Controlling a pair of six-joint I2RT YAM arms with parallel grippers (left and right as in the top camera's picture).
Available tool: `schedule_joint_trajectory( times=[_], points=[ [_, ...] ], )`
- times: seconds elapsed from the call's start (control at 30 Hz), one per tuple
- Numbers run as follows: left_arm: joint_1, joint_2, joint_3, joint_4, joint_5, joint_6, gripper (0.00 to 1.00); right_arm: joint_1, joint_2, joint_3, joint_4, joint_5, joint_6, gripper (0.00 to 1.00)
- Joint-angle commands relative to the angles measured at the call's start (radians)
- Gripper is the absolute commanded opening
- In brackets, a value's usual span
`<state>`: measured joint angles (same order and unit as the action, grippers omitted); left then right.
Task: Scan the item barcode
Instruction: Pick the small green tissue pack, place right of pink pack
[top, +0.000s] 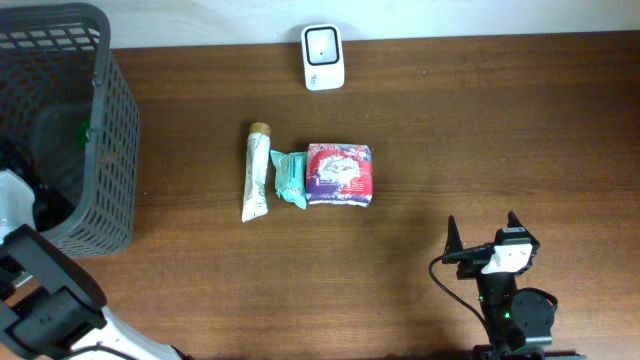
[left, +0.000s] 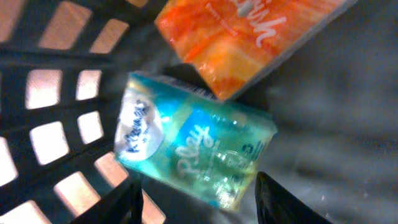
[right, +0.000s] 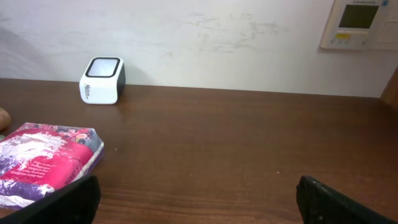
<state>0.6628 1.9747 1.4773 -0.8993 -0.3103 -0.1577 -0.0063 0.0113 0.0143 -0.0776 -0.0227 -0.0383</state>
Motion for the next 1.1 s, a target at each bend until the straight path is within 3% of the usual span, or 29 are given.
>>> schedule_joint_trajectory(
  times=[0.0, 0.13, 0.2, 0.23, 0.27, 0.43, 0.63, 0.83, 0.9, 1.07],
  points=[
    [0.016, -0.004, -0.044, 0.029, 0.064, -0.005, 0.54, 0.005, -0.006, -0.009, -0.001, 0.009, -0.006, 0.99],
    [0.016, -0.004, -0.089, 0.078, 0.064, -0.005, 0.47, 0.005, -0.006, -0.009, -0.001, 0.009, -0.006, 0.99],
    [0.016, -0.004, -0.1, 0.087, 0.06, -0.005, 0.27, 0.005, -0.006, -0.009, -0.001, 0.009, -0.006, 0.99],
    [0.016, -0.004, -0.099, 0.087, 0.06, -0.005, 0.09, 0.005, -0.006, -0.009, -0.001, 0.009, -0.006, 0.99],
    [0.016, -0.004, -0.093, 0.085, 0.06, -0.005, 0.0, 0.005, -0.006, -0.009, -0.001, 0.009, -0.006, 0.98],
    [0.016, -0.045, 0.045, -0.035, 0.141, -0.008, 0.0, 0.005, -0.006, -0.009, -0.001, 0.009, -0.006, 0.99],
    [0.015, -0.273, 0.248, -0.116, 0.338, -0.014, 0.0, 0.005, -0.006, -0.009, -0.001, 0.009, -0.006, 0.99],
    [0.005, -0.588, 0.326, -0.023, 0.776, -0.032, 0.0, 0.005, -0.006, -0.009, -0.001, 0.009, -0.006, 0.99],
    [-0.04, -0.639, 0.325, -0.014, 0.847, -0.024, 0.0, 0.005, -0.006, -0.009, -0.001, 0.009, -0.006, 0.99],
    [-0.355, -0.641, 0.309, -0.056, 0.925, 0.264, 0.0, 0.005, -0.006, -0.009, -0.001, 0.009, -0.006, 0.99]
  ],
)
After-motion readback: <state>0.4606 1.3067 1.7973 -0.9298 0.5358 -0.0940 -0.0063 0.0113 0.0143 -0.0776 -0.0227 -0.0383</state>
